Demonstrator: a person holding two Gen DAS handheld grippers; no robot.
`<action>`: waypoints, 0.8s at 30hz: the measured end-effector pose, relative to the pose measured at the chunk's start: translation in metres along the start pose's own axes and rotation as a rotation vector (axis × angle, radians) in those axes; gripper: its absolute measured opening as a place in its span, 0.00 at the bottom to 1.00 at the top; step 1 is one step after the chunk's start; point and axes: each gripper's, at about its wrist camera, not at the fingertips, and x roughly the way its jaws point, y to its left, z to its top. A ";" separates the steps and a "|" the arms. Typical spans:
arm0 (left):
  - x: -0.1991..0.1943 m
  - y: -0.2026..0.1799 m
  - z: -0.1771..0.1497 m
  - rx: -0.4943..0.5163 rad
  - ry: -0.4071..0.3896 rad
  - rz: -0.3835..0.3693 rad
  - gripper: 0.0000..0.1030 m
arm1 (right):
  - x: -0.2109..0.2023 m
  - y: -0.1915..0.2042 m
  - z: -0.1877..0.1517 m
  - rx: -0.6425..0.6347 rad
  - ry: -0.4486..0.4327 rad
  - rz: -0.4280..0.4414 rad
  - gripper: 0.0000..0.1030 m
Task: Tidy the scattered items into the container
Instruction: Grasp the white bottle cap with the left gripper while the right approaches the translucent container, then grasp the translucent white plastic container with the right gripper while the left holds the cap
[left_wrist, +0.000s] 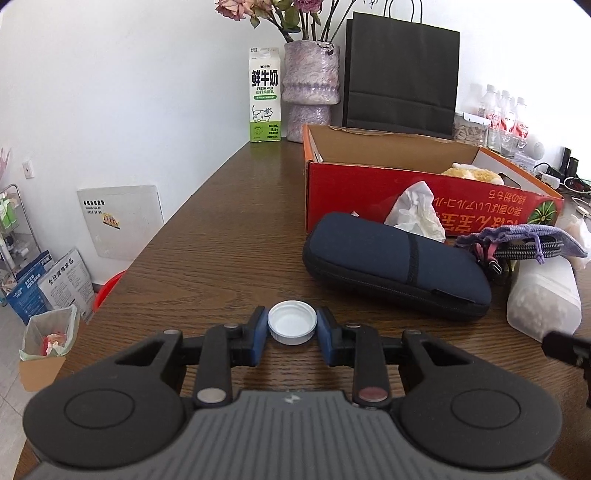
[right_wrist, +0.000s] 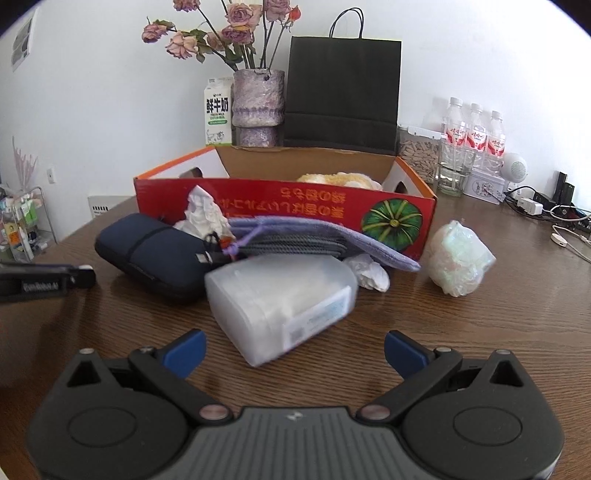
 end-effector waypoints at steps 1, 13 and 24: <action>0.000 0.000 0.000 -0.001 -0.002 -0.002 0.28 | 0.000 0.002 0.002 0.009 -0.009 0.009 1.00; -0.001 0.002 -0.003 -0.014 -0.009 -0.011 0.29 | 0.036 0.024 0.030 0.089 0.017 -0.114 1.00; -0.003 0.002 -0.004 -0.008 -0.015 -0.004 0.29 | 0.021 -0.009 0.013 0.101 0.034 -0.066 0.95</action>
